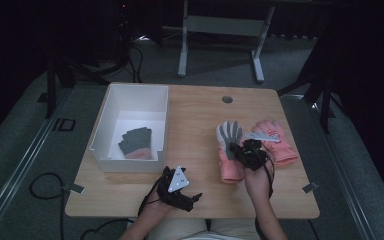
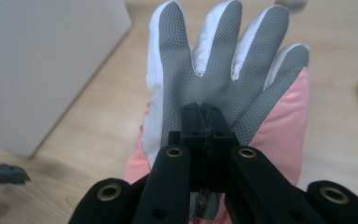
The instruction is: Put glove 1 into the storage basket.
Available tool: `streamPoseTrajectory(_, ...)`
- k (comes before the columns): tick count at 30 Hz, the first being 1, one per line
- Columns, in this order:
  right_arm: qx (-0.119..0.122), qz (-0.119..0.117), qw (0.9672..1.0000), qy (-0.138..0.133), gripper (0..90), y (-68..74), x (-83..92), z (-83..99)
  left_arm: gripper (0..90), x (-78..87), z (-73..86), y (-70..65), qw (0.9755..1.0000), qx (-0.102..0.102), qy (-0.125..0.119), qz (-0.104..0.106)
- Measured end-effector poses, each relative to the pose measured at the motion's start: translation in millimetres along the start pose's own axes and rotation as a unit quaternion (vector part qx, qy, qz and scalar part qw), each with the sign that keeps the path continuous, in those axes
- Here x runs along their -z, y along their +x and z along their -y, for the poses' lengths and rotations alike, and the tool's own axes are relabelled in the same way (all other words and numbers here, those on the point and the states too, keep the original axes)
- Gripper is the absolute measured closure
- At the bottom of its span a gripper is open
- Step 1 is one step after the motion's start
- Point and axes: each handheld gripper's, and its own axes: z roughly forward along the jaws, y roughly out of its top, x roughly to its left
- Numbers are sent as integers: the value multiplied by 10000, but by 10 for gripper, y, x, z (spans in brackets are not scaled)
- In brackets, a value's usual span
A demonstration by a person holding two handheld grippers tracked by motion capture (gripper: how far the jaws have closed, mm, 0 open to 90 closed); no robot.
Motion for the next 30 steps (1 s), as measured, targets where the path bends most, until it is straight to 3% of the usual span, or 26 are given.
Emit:
streamPoseTrajectory(5,32,-18,9992,407,892,91,-319,191,8,9,5,11,10000,52,-10,26)
streamPoseTrajectory(11,48,-8,9978,661,890,222,-634,270,8,3,11,10,10000,49,-1,26)
streamPoseTrajectory(16,102,123,9973,718,885,284,-754,305,8,0,15,3,10000,44,15,58)
streamPoseTrajectory(21,51,188,9974,687,866,287,-789,311,8,-8,15,-6,10000,32,48,81)
streamPoseTrajectory(24,91,135,9982,576,806,301,-731,259,8,-6,17,2,9999,53,32,94)
streamPoseTrajectory(28,256,-83,9994,240,747,292,-525,143,8,0,13,9,9999,105,25,131)
streamPoseTrajectory(30,335,-202,9992,58,733,215,-397,78,8,8,12,5,9999,102,-17,127)
